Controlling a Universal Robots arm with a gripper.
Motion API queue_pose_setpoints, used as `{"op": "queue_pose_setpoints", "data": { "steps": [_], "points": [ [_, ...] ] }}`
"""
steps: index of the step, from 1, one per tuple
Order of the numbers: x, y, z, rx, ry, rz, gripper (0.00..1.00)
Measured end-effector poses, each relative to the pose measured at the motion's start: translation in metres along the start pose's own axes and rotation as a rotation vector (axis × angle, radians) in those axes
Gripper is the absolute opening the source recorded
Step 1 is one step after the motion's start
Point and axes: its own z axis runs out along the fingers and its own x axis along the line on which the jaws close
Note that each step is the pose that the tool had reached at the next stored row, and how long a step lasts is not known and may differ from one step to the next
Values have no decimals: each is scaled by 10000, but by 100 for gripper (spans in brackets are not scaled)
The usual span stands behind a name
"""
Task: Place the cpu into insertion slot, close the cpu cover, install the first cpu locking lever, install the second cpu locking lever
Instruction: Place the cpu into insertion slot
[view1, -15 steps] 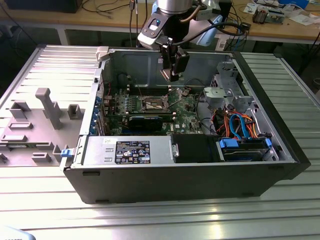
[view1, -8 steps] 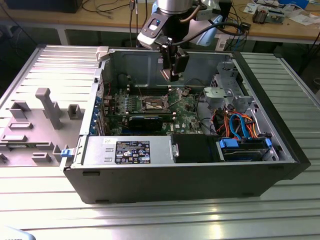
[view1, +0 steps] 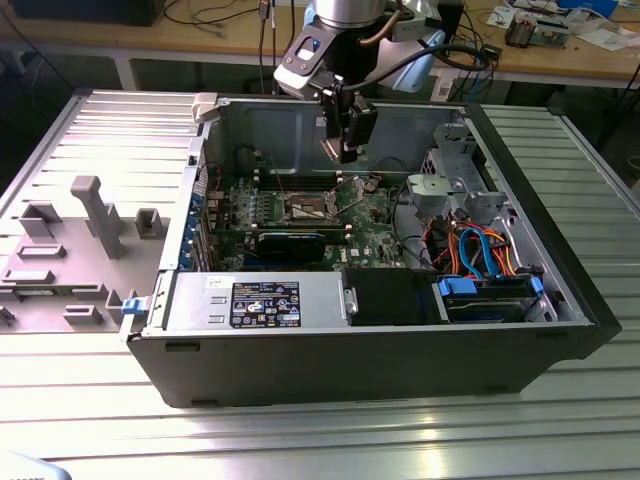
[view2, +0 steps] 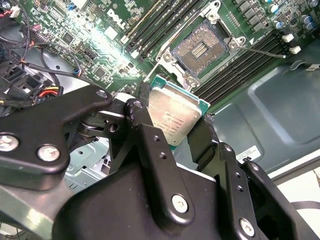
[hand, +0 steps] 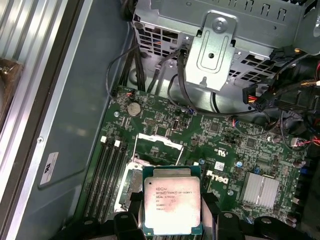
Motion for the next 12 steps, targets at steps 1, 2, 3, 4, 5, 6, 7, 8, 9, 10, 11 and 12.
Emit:
{"op": "queue_pose_setpoints", "data": {
  "steps": [1,2,3,4,5,6,7,8,9,10,11,12],
  "points": [
    [0,0,0,0,-1,17,55],
    [0,0,0,0,-3,47,55],
    [0,0,0,0,-6,86,55],
    [0,0,0,0,-10,153,55],
    [0,0,0,0,-14,225,55],
    [0,0,0,0,-14,269,55],
    [0,0,0,-1,-16,342,55],
    [0,0,0,-3,-17,412,55],
    [0,0,1,-3,-22,497,55],
    [0,0,0,-3,-29,597,55],
    [0,0,0,-2,-34,677,55],
    [0,0,0,-2,-41,786,55]
  ]
}}
